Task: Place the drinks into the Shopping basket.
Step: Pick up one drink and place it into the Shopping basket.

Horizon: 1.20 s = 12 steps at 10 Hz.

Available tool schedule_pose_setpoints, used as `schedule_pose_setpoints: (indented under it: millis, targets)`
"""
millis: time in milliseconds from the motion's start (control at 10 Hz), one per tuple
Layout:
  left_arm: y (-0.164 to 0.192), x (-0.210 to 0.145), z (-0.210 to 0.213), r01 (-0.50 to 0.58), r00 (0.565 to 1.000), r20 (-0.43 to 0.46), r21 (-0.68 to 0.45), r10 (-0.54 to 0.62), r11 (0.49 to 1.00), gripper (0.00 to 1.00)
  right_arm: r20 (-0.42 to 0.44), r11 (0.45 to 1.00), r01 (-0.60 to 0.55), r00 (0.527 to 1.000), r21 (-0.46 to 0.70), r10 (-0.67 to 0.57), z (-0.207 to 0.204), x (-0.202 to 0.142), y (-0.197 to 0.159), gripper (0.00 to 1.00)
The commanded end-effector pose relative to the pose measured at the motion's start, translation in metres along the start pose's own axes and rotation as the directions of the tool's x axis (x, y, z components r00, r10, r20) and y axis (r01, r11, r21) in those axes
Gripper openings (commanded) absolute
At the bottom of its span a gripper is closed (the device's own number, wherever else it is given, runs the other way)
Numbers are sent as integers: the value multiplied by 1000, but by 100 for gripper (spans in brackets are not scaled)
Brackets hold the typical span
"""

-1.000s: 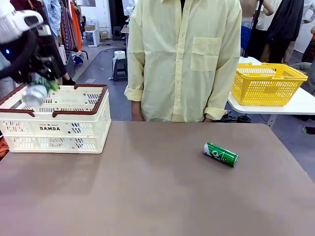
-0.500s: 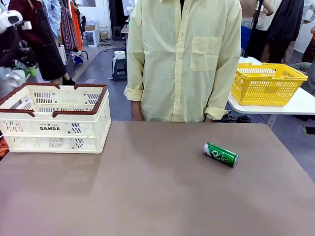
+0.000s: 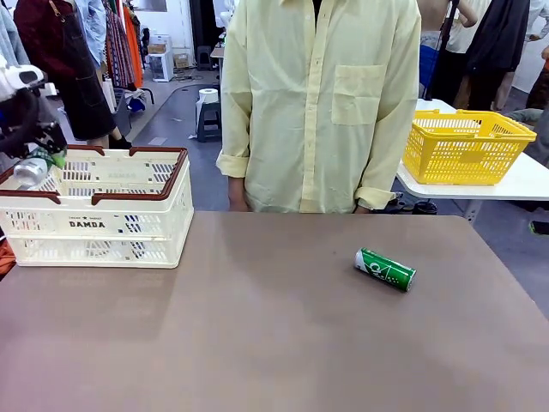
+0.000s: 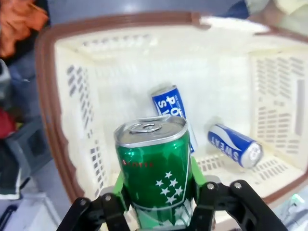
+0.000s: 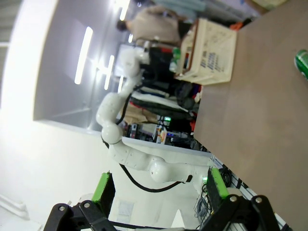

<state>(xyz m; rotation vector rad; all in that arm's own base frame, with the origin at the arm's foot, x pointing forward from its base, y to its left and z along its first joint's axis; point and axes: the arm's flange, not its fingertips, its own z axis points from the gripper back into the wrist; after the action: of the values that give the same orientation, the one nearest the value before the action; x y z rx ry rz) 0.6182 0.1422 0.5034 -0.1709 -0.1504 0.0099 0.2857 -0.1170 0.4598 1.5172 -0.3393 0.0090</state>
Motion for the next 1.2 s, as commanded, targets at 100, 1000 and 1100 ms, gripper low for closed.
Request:
schedule_pose_setpoints:
  millis: [100,1000,1100]
  targets:
    - [-9,-7,-35,-47,999,0,20,47,999,0,11,1000,10,1000,21,-10,-1,1,6,100]
    - [-17,-3,-65,-76,993,-79,88,83,993,100,11,1000,10,1000,21,-10,-1,1,6,100]
    - [-19,-2,-60,-79,994,-70,89,85,993,100,11,1000,10,1000,21,-10,-1,1,6,100]
